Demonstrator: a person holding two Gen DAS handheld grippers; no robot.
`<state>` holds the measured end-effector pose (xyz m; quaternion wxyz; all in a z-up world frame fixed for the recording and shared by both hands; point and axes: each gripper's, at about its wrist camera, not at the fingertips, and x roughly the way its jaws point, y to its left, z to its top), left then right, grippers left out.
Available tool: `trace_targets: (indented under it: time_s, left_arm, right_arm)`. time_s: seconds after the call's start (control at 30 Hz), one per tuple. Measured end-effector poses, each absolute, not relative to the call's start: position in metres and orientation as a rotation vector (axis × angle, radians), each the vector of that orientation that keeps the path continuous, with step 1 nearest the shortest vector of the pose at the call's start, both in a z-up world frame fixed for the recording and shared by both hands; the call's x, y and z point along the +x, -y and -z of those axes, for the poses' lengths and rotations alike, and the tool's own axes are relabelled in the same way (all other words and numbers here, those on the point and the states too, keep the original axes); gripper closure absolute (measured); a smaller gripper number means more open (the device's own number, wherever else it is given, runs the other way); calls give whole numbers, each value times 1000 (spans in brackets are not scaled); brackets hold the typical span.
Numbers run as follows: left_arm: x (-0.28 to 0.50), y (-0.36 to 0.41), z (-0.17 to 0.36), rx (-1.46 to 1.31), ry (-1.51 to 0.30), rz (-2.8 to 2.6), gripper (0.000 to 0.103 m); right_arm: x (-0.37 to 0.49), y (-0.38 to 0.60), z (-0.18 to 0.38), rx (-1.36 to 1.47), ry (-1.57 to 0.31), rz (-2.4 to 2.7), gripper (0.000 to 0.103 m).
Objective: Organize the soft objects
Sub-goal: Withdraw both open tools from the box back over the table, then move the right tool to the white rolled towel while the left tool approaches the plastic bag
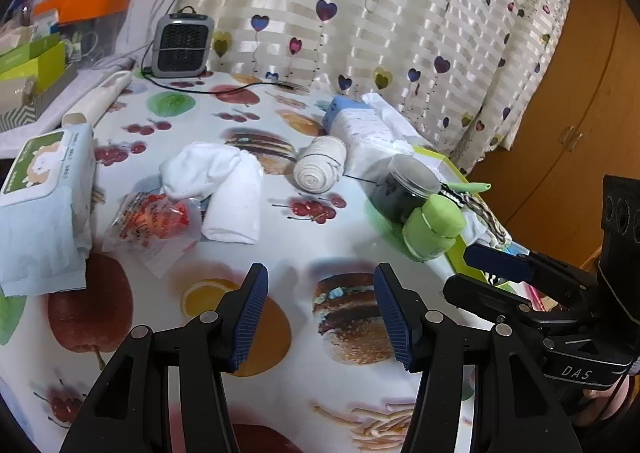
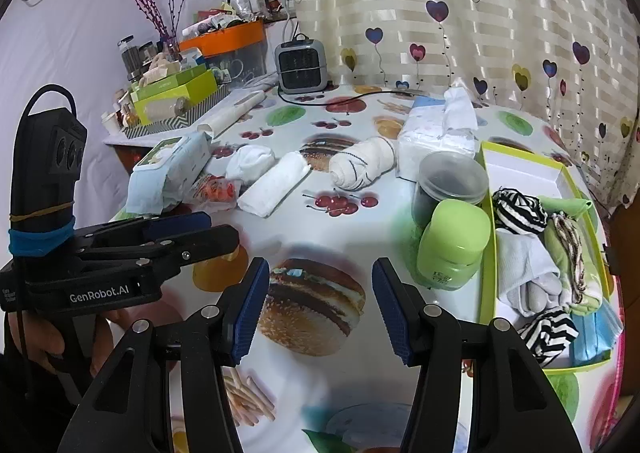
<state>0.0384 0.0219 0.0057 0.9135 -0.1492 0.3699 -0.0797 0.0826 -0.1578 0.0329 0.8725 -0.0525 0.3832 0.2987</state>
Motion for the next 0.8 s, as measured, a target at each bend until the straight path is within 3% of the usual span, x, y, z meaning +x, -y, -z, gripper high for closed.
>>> trace_targets:
  time_s: [0.8]
  left_arm:
    - [74, -75, -9, -268, -725, -8, 49]
  right_arm:
    - [100, 140, -18, -109, -857, -666, 48]
